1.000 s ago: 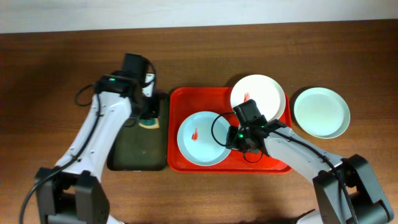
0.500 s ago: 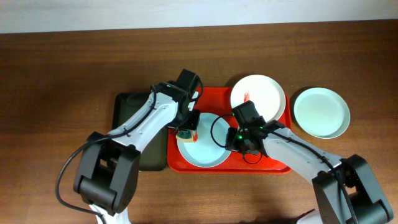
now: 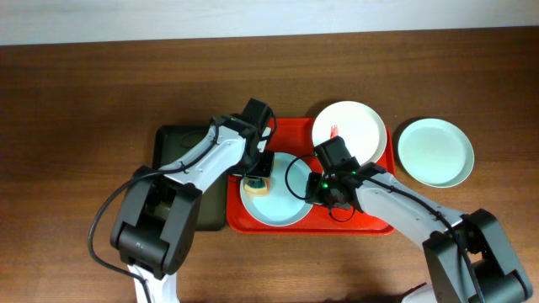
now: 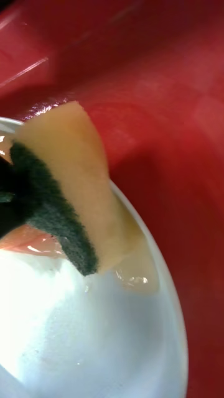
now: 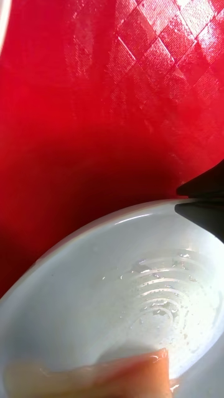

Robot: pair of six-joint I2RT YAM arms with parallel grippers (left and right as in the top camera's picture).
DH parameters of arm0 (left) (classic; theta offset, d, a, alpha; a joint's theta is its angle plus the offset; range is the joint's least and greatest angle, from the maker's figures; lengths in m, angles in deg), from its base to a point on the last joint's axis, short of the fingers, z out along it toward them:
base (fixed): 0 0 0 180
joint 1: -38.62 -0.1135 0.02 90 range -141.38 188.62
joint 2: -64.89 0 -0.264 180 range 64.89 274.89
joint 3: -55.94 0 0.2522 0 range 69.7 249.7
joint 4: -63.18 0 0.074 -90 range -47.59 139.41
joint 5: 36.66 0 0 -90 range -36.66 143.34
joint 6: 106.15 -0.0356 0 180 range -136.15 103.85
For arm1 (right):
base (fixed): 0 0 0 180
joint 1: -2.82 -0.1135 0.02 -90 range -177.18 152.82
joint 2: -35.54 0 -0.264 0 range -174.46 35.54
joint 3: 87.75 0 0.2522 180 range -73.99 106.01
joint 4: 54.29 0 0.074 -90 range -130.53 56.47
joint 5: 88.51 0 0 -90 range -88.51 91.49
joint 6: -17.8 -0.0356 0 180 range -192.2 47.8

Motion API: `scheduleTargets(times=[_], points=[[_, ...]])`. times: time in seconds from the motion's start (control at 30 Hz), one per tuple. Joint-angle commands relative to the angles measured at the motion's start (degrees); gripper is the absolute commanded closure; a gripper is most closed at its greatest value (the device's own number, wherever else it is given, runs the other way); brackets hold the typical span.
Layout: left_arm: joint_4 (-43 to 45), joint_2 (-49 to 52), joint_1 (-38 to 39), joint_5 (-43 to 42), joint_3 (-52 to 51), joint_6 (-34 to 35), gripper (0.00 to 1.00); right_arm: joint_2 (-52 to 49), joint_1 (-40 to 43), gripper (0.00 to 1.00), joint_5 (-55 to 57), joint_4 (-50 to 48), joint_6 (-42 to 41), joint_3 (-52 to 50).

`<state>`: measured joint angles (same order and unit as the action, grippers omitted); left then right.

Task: Clean dirty plates on tray and stack at the side
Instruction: 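Scrub the light-blue plate with the sponge in the left gripper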

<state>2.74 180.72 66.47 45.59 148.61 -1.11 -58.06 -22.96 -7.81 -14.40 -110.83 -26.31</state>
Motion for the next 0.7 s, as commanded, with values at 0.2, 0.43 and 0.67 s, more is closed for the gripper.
scheduleTargets(times=[0.2,0.43,0.67], points=[[5.97,2.23,4.15,-9.53,-7.72,1.18,1.0,-0.44,-0.52,0.96,0.94,0.04,1.31,0.44],[4.63,-10.29,-1.01,-15.1,-3.8,-0.28,1.0,-0.44,-0.52,0.96,0.92,0.07,1.31,0.44],[0.74,-15.04,-1.03,-3.74,-4.35,-0.37,1.0,-0.44,-0.52,0.96,0.92,-0.44,1.27,0.44]])
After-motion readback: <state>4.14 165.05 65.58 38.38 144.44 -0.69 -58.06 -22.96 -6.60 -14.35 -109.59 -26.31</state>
